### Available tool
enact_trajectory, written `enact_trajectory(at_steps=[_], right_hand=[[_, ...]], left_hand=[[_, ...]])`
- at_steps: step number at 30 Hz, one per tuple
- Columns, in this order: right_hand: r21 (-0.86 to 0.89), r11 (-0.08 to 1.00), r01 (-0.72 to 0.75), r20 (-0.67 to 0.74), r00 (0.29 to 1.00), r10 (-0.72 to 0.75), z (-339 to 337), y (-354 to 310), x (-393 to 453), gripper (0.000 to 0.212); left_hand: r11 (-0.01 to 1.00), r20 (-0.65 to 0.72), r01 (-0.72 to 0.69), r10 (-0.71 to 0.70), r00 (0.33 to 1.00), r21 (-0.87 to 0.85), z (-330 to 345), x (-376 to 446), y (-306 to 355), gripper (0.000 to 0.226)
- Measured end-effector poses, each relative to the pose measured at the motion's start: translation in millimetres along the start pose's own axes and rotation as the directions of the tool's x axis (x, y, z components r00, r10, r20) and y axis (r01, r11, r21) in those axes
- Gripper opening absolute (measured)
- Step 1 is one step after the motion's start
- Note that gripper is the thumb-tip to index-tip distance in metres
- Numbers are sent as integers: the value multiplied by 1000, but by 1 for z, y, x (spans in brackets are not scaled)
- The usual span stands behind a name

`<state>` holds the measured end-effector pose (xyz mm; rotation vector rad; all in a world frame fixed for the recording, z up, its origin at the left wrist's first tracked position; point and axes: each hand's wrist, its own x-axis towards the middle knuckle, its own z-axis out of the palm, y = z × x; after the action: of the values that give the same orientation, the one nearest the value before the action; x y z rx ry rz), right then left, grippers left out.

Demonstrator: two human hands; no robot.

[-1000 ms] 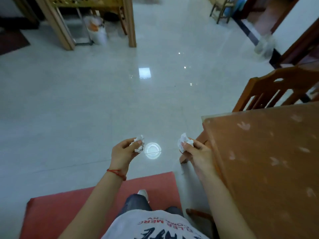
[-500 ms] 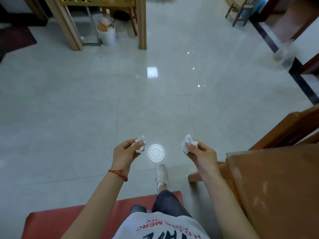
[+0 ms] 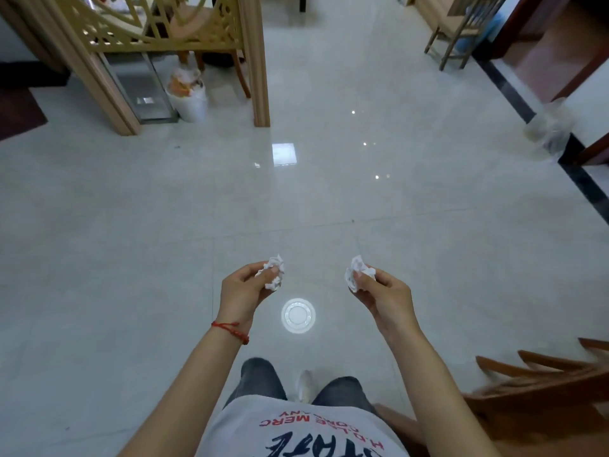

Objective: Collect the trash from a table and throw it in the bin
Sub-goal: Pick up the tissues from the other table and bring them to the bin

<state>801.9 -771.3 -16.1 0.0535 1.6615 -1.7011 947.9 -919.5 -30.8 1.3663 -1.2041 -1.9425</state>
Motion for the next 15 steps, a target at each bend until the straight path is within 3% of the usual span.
enact_trajectory(at_steps=[6,10,15], right_hand=[[53,999,3,-74,997,1,40,-26,74,7],[88,995,35,-125,992,-24,66,-44,111,23],[127,990,68,-227,973,-37,86,-66,147,24]], left_hand=[[998,56,47,-49,997,30,20,95,35,16],[997,134,56,-64,989,61,36,159,71,12],[989,236,36,-70,969,145,63,222,113,14]])
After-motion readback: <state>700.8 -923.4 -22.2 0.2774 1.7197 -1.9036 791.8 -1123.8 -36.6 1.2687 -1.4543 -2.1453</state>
